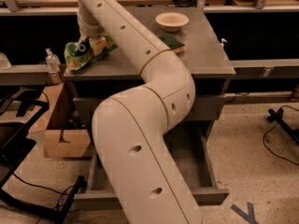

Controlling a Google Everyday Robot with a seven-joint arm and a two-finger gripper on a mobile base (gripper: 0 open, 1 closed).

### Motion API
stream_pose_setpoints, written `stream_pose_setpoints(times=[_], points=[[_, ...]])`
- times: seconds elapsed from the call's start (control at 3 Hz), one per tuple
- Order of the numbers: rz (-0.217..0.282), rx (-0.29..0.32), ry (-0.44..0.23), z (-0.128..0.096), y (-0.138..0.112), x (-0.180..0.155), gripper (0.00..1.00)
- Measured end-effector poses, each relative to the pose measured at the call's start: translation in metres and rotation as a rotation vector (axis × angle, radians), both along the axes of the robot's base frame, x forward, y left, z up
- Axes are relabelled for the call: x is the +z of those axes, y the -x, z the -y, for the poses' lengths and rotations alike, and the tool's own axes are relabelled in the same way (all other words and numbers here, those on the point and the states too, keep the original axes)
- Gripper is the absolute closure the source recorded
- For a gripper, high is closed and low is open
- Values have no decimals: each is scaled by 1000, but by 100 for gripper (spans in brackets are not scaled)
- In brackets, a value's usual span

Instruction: Place green rice chip bag into middle drawer

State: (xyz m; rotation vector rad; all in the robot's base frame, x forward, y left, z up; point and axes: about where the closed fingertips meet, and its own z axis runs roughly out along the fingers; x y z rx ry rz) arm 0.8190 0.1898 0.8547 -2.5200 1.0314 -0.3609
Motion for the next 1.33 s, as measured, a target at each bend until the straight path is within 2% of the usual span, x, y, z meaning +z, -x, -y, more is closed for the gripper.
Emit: stream_pose_setpoints(times=[0.33,1.33], points=[[-1,1,0,-1,-1,-2,100],[-1,1,0,-1,0,0,100]])
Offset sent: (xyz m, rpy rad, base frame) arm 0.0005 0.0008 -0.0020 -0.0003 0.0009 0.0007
